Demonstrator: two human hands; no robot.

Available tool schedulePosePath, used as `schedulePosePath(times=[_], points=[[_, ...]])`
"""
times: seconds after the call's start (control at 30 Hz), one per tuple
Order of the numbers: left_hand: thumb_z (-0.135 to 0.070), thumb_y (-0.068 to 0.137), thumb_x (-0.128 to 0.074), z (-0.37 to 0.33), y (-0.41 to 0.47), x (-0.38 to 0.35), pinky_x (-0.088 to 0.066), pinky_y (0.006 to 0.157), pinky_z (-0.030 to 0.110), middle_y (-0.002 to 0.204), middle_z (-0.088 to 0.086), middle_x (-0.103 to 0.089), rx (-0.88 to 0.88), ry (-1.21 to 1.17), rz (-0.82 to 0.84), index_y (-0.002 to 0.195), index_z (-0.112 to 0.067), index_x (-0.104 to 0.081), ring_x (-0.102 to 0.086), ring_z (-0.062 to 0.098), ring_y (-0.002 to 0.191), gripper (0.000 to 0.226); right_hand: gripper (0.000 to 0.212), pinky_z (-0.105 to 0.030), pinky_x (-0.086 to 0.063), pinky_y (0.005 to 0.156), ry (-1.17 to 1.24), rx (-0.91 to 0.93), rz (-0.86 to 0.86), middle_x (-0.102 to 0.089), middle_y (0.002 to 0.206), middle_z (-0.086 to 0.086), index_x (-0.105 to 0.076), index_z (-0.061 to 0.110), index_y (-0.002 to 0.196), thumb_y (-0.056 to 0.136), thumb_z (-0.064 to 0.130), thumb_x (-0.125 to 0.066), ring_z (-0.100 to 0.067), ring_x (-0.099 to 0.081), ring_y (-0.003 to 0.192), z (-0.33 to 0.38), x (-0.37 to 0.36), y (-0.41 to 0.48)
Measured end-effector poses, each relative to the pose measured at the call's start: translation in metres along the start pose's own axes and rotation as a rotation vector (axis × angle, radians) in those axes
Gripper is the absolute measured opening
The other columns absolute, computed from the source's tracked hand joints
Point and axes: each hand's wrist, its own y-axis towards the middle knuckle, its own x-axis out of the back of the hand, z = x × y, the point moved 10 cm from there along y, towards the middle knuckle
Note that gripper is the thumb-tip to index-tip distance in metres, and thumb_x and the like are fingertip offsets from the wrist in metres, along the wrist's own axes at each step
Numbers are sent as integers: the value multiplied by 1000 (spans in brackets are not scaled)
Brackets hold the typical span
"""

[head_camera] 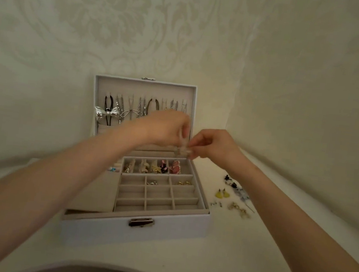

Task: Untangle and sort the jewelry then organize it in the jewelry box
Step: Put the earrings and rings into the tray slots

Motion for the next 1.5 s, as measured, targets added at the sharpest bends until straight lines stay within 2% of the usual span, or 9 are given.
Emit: schedulePosePath(times=[0.2,0.3,0.43,0.53,0.67,0.8,1.03,1.2,1.5], points=[[-22,79,-74,67,-61,-20,-44,68,26,77,-15,-53,163,-63,128,92,-25,-49,-54,9,76,28,24,-18,-51,58,34,74,203,-65,71,-3,-65,15,72,70,-5,-77,-5,-61,60,29,-77,-4],[-19,78,-73,76,-72,-32,-44,68,23,78,-11,-56,156,-76,111,91,-23,-49,-55,11,78,27,28,-36,-56,80,6,75,209,-67,75,-5,-64,18,69,67,-4,-80,-17,-63,75,28,-97,-1],[-18,78,-72,83,-76,-37,-48,76,28,83,-8,-60,160,-73,104,92,-24,-50,-58,13,82,27,22,-18,-51,72,-86,81,212,-68,79,-2,-67,17,76,69,1,-80,-10,-62,74,26,-105,-2],[-23,81,-71,78,-72,-19,-43,72,26,78,-17,-57,142,-76,1,91,-26,-53,-55,9,79,21,20,-27,-54,71,-105,86,161,-67,76,-1,-67,17,78,73,-1,-76,-12,-63,71,26,-87,-2],[-22,86,-66,35,-58,-10,-38,63,11,77,-20,-53,45,-195,-92,90,-28,-54,-54,-1,75,14,20,-14,-47,62,-191,21,24,-64,71,8,-67,18,80,76,0,-74,-3,-60,63,8,-23,-3],[-29,84,-68,-29,-28,-27,-46,73,22,82,-16,-56,-125,-207,-80,88,-27,-57,-54,3,79,12,16,-20,-47,65,-446,-161,120,-65,75,5,-71,21,79,75,7,-78,-6,-60,69,-43,16,-13],[-31,82,-71,-74,26,-90,-43,73,27,96,-2,-65,-136,-120,122,98,-14,-65,-58,17,94,24,18,-21,-44,74,-604,-291,117,-66,84,1,-75,19,85,72,7,-80,-13,-62,84,-99,37,-28],[-34,81,-71,-78,48,-129,-47,80,32,110,8,-65,-55,-28,243,109,-9,-65,-59,25,103,38,14,-22,-43,65,-656,-269,12,-67,118,-6,-76,21,88,76,13,-75,-12,-54,78,-109,39,-31],[-23,84,-64,-79,47,-103,-48,77,31,99,7,-70,-70,3,177,99,-11,-70,-62,23,99,20,12,-24,-44,61,-602,-225,-86,-58,65,14,-69,29,70,78,21,-72,-14,-60,72,-93,52,-32]])
